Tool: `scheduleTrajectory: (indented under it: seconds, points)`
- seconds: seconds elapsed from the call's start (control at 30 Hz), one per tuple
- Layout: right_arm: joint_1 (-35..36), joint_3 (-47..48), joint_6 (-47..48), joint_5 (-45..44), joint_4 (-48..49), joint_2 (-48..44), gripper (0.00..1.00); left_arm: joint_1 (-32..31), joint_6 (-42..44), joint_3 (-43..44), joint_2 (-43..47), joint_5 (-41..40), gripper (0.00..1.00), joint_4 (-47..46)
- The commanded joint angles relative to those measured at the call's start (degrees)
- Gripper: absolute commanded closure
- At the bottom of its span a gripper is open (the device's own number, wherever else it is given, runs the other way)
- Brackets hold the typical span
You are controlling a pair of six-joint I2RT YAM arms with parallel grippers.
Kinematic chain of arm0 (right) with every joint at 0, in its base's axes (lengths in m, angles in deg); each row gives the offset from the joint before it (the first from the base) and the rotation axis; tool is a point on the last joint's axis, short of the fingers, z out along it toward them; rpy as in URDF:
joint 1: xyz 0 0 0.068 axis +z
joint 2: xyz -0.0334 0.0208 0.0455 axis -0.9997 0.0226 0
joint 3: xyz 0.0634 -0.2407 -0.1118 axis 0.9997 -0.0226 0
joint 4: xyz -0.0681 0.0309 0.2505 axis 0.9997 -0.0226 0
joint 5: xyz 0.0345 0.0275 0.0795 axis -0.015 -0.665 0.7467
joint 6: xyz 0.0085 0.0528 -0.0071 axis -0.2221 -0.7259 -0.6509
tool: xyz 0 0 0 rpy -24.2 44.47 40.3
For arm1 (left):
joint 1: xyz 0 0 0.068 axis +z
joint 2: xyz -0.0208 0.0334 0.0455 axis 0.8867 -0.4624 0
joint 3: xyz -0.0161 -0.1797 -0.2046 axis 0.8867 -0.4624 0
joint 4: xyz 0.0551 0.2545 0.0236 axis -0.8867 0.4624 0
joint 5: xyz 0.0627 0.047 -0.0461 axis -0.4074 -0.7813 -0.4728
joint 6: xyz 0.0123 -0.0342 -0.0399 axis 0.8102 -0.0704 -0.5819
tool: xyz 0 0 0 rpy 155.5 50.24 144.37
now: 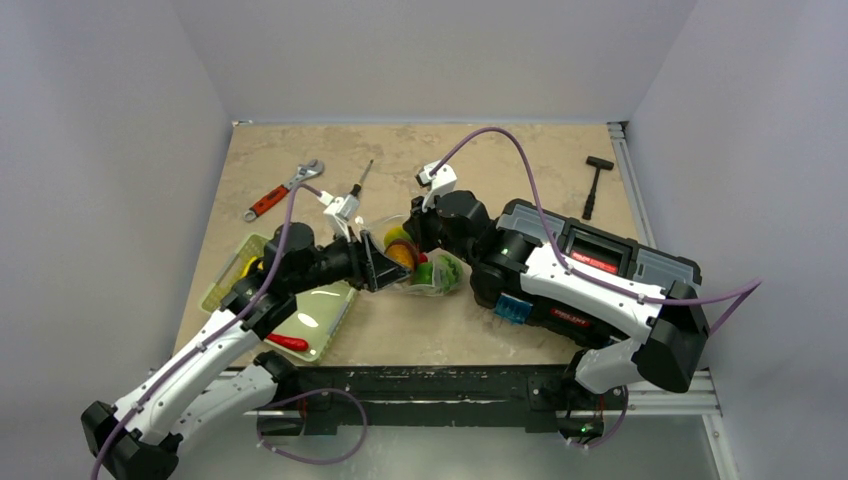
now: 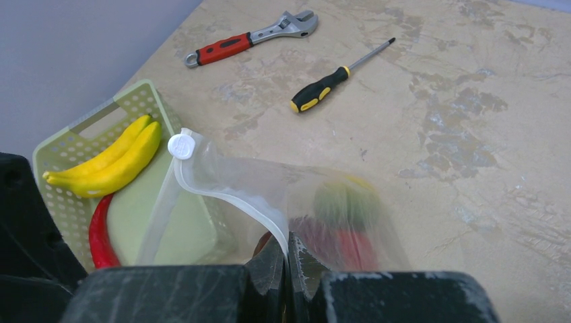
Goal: Place the food in the zip-top bag and seal the zipper
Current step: Place the fake fruit in the zipper food storage bag, then adjust the zipper food storage bag at the center of the board.
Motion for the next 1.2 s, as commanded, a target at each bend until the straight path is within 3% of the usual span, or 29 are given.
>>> scheduleTrajectory:
  seconds: [0.0, 0.13, 0.37, 0.43, 0.8, 0.87, 1.03, 1.17]
  points:
    - [-0.1, 2.8, 0.0, 0.0, 1.1, -1.2, 1.00, -1.0, 1.3, 3.0, -2.7, -1.9, 0.34, -2.4]
    - [-0.1, 2.7, -0.2, 0.0, 1.0, -1.5, 1.00, -1.0, 1.2, 5.7, -6.0, -5.2, 0.19, 2.6]
    - [-0.1, 2.2, -0.1, -0.5, 0.9, -2.2, 1.00, -1.0, 2.6, 8.1, -4.9, -9.1, 0.13, 9.0]
    - [-0.1, 2.1, -0.2, -0.5, 1.0, -2.2, 1.00, -1.0, 2.8, 8.2, -3.3, -10.2, 0.13, 10.7]
    - [-0.1, 1.3, -0.3, -0.3, 1.6, -2.3, 1.00, -1.1, 0.7, 6.5, 8.2, -18.3, 0.38, 24.6]
    - [-0.1, 1.2, -0.4, -0.1, 1.7, -2.3, 1.00, -1.0, -0.8, 5.3, 9.8, -19.9, 0.38, 25.6]
    - [-0.1, 1.0, -0.7, 0.0, 1.7, -2.5, 1.00, -1.0, -6.4, 1.9, 8.5, -20.5, 0.26, 24.1]
    - [-0.1, 0.7, -0.9, 0.0, 1.4, -2.8, 1.00, -1.0, -7.2, 0.1, 2.9, -17.7, 0.26, 17.9]
